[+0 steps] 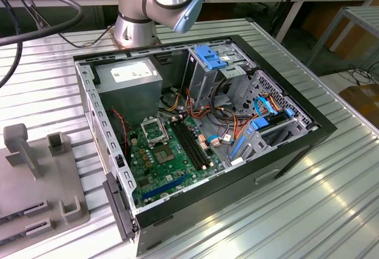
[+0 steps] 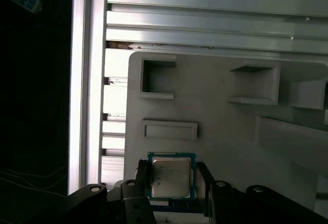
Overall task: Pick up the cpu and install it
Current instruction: 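Pick up the cpu and move it towards the insertion slot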
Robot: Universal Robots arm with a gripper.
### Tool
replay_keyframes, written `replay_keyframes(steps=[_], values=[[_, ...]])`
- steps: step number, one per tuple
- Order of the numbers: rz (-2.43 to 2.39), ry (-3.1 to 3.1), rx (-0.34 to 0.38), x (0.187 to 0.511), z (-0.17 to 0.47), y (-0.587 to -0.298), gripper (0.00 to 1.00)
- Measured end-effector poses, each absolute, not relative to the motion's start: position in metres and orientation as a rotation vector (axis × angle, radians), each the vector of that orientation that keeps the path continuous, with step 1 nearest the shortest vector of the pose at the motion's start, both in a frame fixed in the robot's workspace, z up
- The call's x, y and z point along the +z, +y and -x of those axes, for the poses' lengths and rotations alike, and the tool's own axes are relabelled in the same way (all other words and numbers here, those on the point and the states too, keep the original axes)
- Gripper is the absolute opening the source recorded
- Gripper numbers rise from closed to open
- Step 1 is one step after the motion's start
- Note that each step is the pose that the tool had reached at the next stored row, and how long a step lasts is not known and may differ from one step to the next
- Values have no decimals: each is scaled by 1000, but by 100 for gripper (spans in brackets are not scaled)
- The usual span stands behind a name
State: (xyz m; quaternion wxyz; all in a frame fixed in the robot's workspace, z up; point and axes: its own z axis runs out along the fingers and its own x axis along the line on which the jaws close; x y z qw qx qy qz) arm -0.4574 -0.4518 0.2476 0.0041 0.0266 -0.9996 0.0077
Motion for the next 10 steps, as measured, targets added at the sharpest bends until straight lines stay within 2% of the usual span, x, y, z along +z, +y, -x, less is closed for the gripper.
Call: replay_keyframes(steps=[10], values=[[-83,-3132,24,250,457,-452,47]])
